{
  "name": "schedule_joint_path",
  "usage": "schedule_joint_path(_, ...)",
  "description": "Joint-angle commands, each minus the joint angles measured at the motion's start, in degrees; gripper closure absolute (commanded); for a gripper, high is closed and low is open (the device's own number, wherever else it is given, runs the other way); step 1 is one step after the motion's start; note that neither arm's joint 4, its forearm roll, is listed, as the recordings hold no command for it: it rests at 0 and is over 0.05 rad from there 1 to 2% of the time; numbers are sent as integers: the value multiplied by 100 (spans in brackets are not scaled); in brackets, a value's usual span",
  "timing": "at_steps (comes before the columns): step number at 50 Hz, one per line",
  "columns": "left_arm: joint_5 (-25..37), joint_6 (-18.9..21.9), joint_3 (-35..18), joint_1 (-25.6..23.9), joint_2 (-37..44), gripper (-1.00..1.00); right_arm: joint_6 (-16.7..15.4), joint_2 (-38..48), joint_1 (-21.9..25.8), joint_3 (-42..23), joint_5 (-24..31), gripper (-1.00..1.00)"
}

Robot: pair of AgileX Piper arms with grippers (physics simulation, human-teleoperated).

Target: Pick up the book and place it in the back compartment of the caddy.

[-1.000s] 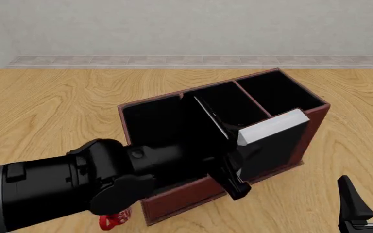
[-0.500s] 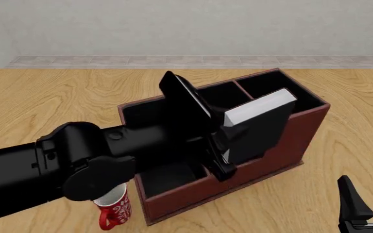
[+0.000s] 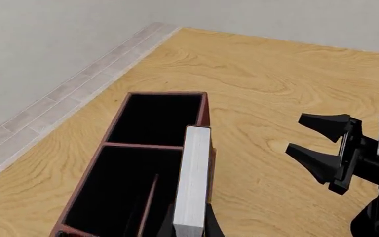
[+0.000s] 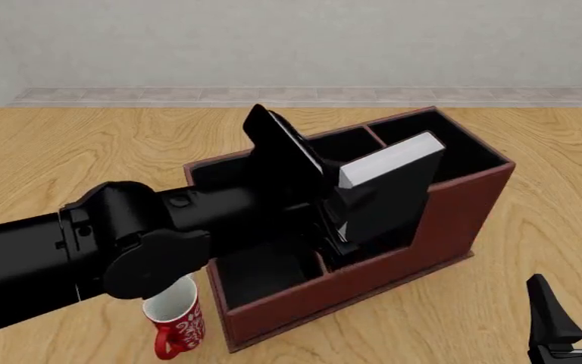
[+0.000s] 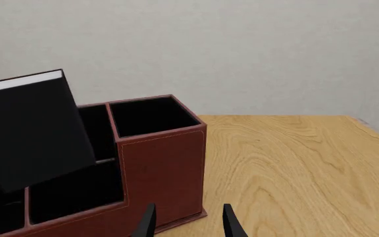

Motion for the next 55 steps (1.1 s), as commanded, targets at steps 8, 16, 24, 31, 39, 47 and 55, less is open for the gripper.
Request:
schedule_joint_path(8, -396, 93, 15, 245, 351, 100, -1, 0, 0, -1, 0, -100)
schedule_joint_path(16, -456, 103, -112, 328, 537, 100, -1, 1, 0, 8, -10, -100)
schedule_joint_path(24, -545, 188, -141, 337, 642, 100, -1, 1, 0, 0, -2, -100)
schedule_joint_path(31, -697, 162, -4, 305, 750, 100, -1, 1, 0, -5, 3, -100)
schedule_joint_path(39, -887, 143, 127, 301, 907, 100, 1, 0, 0, -8, 9, -100)
schedule_joint_path(47, -920, 121, 92, 392, 1031, 100, 0, 1, 0, 1, 0, -100)
schedule_joint_path(55, -936, 175, 144, 382, 1052, 100, 0, 1, 1, 0, 1, -100)
